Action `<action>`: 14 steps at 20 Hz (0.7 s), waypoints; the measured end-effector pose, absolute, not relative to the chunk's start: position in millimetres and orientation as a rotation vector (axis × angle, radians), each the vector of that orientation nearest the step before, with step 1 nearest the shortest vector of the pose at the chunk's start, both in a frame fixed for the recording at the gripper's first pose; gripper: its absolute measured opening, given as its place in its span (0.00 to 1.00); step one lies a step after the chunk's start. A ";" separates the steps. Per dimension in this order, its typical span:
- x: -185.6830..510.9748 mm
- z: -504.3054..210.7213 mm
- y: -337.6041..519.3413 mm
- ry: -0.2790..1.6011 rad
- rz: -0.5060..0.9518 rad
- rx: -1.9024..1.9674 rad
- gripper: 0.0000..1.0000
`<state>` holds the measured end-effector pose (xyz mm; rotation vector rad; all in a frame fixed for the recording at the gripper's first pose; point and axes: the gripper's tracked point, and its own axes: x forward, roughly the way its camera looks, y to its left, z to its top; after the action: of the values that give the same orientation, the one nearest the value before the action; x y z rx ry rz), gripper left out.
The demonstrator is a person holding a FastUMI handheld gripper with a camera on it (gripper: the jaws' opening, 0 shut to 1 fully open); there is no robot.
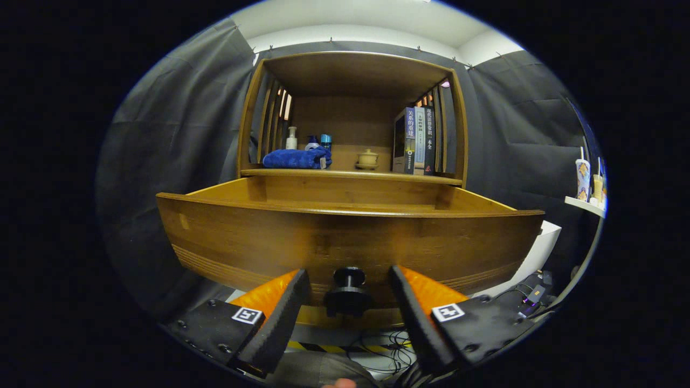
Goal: Pull open the drawer, take out the items inside it, and place them on the countertop above the cabinet.
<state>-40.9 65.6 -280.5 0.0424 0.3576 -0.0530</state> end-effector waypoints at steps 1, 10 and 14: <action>-43.6 -271.6 69.4 0.343 -0.045 0.043 0.69; 55.1 -87.7 70.0 0.204 -0.007 0.038 0.98; 136.1 -123.4 43.7 0.475 -0.080 -0.006 0.98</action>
<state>136.1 43.7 -123.4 -0.0063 0.4746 -0.0802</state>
